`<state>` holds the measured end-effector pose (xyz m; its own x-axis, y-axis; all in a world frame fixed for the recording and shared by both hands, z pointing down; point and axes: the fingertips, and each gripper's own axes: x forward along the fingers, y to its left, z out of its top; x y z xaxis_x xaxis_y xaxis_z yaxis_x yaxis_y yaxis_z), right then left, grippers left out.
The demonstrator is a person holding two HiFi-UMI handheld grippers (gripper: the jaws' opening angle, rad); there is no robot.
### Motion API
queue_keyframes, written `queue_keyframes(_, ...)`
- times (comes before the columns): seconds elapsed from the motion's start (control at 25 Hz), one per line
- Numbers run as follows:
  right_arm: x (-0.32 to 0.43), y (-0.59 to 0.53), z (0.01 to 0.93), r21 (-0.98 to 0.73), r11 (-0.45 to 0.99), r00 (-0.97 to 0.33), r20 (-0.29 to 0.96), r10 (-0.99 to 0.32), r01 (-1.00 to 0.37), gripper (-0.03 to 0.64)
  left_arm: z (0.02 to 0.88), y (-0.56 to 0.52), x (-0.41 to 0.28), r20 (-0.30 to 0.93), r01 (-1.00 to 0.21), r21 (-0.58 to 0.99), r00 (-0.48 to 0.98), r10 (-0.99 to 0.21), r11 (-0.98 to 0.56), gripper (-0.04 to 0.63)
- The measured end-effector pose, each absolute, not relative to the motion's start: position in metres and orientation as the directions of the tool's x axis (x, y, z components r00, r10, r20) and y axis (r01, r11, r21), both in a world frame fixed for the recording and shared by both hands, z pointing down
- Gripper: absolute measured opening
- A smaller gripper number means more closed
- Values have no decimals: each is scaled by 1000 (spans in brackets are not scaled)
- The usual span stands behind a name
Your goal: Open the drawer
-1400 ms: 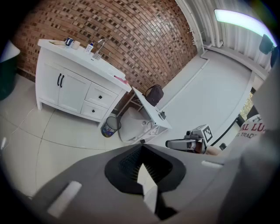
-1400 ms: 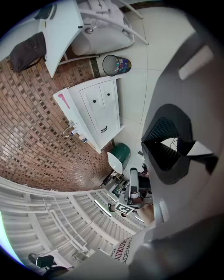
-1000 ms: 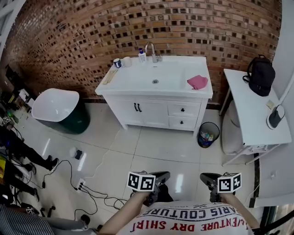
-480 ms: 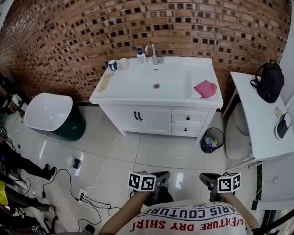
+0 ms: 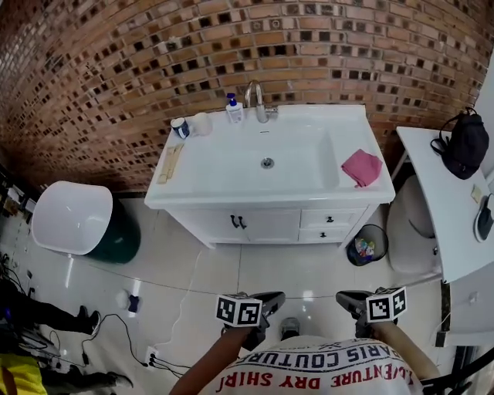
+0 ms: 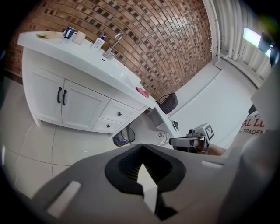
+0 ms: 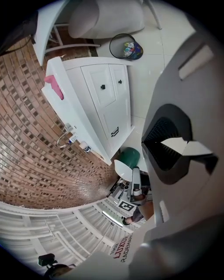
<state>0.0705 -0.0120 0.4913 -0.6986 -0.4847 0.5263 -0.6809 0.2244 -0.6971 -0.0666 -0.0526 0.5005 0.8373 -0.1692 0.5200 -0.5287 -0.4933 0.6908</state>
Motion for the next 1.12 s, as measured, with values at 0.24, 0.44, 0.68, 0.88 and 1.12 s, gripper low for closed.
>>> queue_keyframes(0.24, 58, -52, 496, -678, 201, -670, 553, -495, -707, 6, 509, -98, -87, 532, -533, 690, 832, -157, -489, -6)
queue_keyframes(0.44, 60, -68, 503, -666, 183, -653, 572, -498, -723, 6, 516, -110, -89, 528, -528, 706, 837, -144, -472, -6)
queue_keyframes(0.68, 71, -81, 513, -657, 185, -648, 583, -490, -730, 6, 523, -117, -83, 529, -539, 712, 833, -162, -451, -6)
queue_keyframes(0.88, 85, -97, 531, -614, 201, -623, 618, -479, -763, 6, 533, -109, -81, 520, -546, 734, 834, -182, -405, -6)
queue_keyframes(1.12, 105, -145, 565, -517, 241, -560, 650, -513, -821, 6, 552, -104, -92, 546, -583, 738, 812, -205, -341, -6)
